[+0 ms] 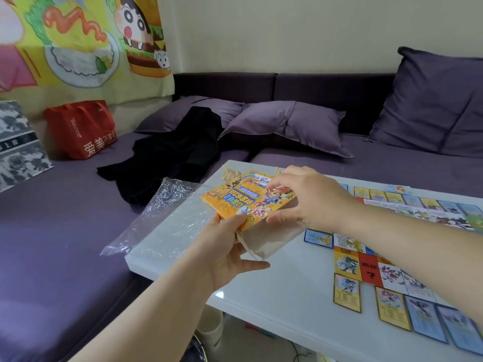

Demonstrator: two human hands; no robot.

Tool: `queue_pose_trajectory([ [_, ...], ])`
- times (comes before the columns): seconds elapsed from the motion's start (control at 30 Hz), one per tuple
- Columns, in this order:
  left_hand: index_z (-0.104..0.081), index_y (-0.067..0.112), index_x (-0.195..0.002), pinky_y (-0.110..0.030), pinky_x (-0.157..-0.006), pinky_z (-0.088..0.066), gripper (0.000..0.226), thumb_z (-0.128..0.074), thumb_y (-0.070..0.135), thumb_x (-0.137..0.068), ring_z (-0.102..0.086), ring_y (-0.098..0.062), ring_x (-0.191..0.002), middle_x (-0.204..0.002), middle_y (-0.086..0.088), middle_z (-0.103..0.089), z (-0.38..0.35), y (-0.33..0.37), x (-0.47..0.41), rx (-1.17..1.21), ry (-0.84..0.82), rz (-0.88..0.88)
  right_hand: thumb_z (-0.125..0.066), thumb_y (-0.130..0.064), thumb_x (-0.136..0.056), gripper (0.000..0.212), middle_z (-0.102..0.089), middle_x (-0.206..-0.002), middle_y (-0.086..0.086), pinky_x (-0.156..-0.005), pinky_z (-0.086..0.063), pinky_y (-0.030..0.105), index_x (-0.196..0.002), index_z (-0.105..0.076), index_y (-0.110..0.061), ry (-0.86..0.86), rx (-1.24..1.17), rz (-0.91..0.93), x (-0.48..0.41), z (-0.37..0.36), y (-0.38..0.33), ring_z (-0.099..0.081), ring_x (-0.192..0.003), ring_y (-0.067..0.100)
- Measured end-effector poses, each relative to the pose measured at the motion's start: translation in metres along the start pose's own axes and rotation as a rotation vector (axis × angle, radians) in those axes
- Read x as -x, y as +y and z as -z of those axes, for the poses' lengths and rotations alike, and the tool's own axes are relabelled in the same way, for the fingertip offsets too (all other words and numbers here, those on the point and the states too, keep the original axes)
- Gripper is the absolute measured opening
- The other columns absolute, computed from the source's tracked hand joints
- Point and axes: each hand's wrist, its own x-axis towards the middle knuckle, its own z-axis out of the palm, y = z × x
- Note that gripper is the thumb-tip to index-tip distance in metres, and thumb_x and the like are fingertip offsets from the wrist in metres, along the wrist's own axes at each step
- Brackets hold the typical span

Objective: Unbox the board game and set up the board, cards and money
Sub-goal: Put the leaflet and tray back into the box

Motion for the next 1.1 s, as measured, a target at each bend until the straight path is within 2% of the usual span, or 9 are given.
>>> queue_pose_trajectory([
  [0.23,-0.052,0.017,-0.124,-0.054,-0.059,-0.056,0.028,-0.049,0.016,-0.096,-0.064,-0.03,-0.081,-0.106,-0.013,-0.065,0.0,0.001,0.0,0.083,0.012,0.009,-0.062,-0.061,-0.074,0.061,-0.049,-0.121,-0.01,-0.089,-0.043,0.035,-0.127,-0.052,-0.033,0.033,0.057,0.028,-0.002,-0.007,-0.002,-0.04,-0.117,0.011],
  [0.37,-0.05,0.014,-0.123,-0.05,-0.057,-0.057,0.026,-0.049,0.016,-0.096,-0.065,-0.029,-0.075,-0.102,-0.014,-0.064,0.006,0.006,0.0,0.122,0.065,-0.007,-0.066,-0.064,-0.063,0.077,-0.045,-0.125,-0.011,-0.092,-0.037,0.024,-0.13,-0.052,-0.03,0.043,-0.228,-0.017,0.001,0.001,0.002,-0.044,-0.116,0.005],
  [0.43,-0.05,0.012,-0.122,-0.043,-0.056,-0.058,0.027,-0.05,0.017,-0.096,-0.064,-0.028,-0.073,-0.1,-0.015,-0.064,0.012,0.008,-0.001,0.152,0.113,-0.004,-0.068,-0.062,-0.058,0.079,-0.046,-0.125,-0.011,-0.091,-0.043,0.024,-0.128,-0.051,-0.028,0.045,-0.356,-0.056,0.007,0.002,0.008,-0.047,-0.114,0.003],
  [0.6,-0.057,0.009,-0.1,-0.028,-0.054,-0.053,0.013,-0.051,0.018,-0.094,-0.059,-0.022,-0.063,-0.081,-0.011,-0.066,0.015,0.012,0.001,0.181,0.17,0.051,-0.081,-0.027,-0.072,0.037,-0.06,-0.102,-0.013,-0.089,-0.05,0.027,-0.102,-0.059,-0.026,0.099,-0.45,-0.098,0.023,-0.014,0.014,-0.056,-0.097,0.001],
  [0.77,-0.054,0.003,-0.09,-0.025,-0.051,-0.053,0.015,-0.045,0.015,-0.091,-0.057,-0.021,-0.058,-0.074,-0.014,-0.059,0.009,0.02,0.009,0.165,0.165,0.074,-0.076,-0.027,-0.077,0.012,-0.063,-0.093,-0.021,-0.086,-0.044,0.014,-0.088,-0.07,-0.028,0.132,-0.449,-0.064,0.027,-0.008,0.007,-0.053,-0.099,0.0],
  [0.87,-0.053,0.004,-0.098,-0.029,-0.053,-0.056,0.018,-0.044,0.019,-0.093,-0.055,-0.019,-0.058,-0.082,-0.011,-0.054,0.003,0.026,0.015,0.095,0.165,0.044,-0.074,-0.028,-0.078,0.006,-0.067,-0.097,-0.017,-0.084,-0.048,0.018,-0.084,-0.071,-0.028,0.114,-0.487,-0.057,0.031,0.005,0.002,-0.058,-0.094,0.0],
  [0.97,-0.056,0.012,-0.116,-0.037,-0.059,-0.058,0.038,-0.046,0.043,-0.095,-0.054,-0.019,-0.071,-0.098,-0.01,-0.057,-0.005,0.032,0.024,0.033,0.151,-0.02,-0.073,-0.027,-0.078,0.004,-0.07,-0.096,-0.013,-0.079,-0.047,0.01,-0.083,-0.072,-0.026,0.121,-0.559,-0.068,0.039,0.021,-0.003,-0.062,-0.089,-0.001],
  [1.03,-0.054,0.025,-0.125,-0.04,-0.063,-0.058,0.052,-0.042,0.062,-0.09,-0.06,-0.023,-0.084,-0.12,-0.008,-0.056,-0.009,0.034,0.033,0.036,0.071,-0.045,-0.073,-0.027,-0.079,0.004,-0.071,-0.089,-0.01,-0.071,-0.042,0.004,-0.082,-0.073,-0.026,0.152,-0.561,-0.08,0.046,0.033,-0.004,-0.061,-0.083,0.0],
  [1.1,-0.053,0.029,-0.128,-0.041,-0.071,-0.057,0.056,-0.041,0.065,-0.086,-0.064,-0.029,-0.097,-0.132,-0.009,-0.053,-0.012,0.032,0.043,0.025,-0.053,-0.051,-0.073,-0.028,-0.078,0.007,-0.071,-0.087,-0.01,-0.068,-0.04,0.001,-0.083,-0.072,-0.024,0.159,-0.577,-0.105,0.053,0.044,-0.001,-0.061,-0.082,0.0],
])
